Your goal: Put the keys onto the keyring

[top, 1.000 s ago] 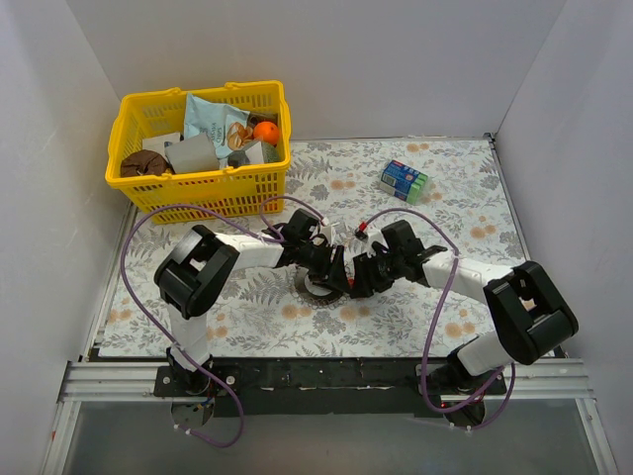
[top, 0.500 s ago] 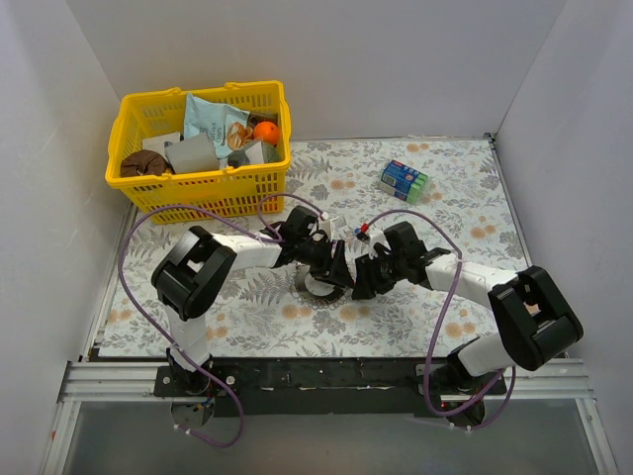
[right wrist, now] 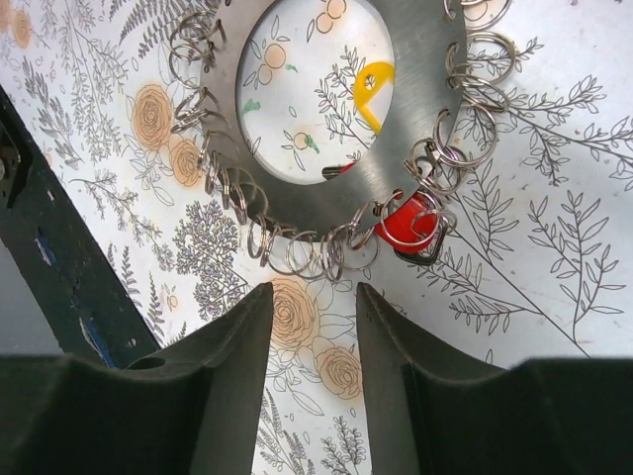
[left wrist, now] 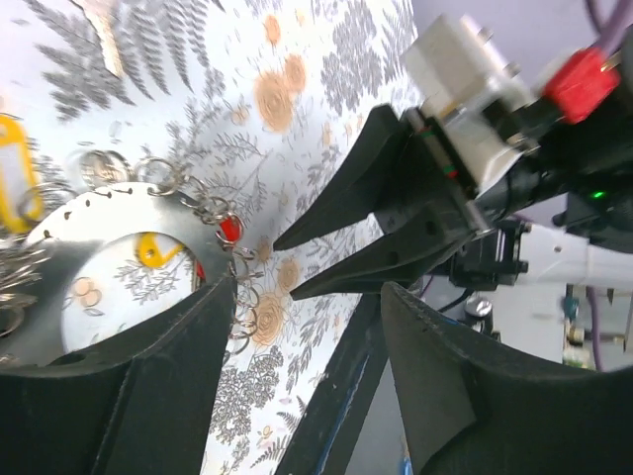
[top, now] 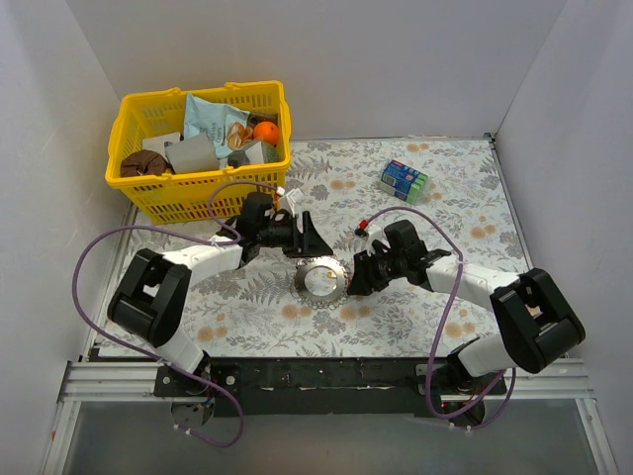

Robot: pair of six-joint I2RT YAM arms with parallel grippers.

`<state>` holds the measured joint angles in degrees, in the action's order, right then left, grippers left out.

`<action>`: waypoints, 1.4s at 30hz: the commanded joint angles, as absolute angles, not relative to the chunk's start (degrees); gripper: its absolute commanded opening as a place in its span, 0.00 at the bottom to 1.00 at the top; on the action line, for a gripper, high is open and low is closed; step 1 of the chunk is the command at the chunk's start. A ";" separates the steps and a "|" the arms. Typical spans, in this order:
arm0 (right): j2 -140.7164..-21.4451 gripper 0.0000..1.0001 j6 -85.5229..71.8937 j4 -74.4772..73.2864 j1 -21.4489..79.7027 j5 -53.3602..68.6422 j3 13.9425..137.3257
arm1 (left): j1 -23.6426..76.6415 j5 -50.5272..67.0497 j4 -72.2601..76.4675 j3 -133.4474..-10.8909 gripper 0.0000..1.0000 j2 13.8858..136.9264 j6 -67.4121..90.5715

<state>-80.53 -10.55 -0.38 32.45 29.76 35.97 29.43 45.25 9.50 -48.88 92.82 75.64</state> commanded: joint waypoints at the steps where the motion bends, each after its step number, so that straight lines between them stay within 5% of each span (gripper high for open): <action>1: -82.70 0.46 -10.28 0.09 33.66 28.83 38.76 | 26.55 44.03 12.05 -46.93 0.62 87.54 75.69; 20: -86.84 0.20 -10.37 -1.49 35.86 25.40 40.96 | 25.93 45.18 8.35 -47.63 0.64 88.16 72.51; 27: -88.15 0.18 -10.28 -1.49 36.03 25.05 41.48 | 25.93 45.18 8.17 -48.08 0.64 88.24 72.07; 32: -88.42 0.01 -10.11 -1.32 36.04 25.14 41.83 | 26.01 44.91 7.39 -48.34 0.64 87.98 71.37; 42: -83.24 0.01 -4.40 -8.26 36.04 24.26 48.41 | 25.93 44.12 4.75 -50.01 0.64 85.43 67.77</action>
<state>-87.18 -8.25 -5.85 35.73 24.27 42.92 25.96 44.34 6.50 -47.48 89.14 70.91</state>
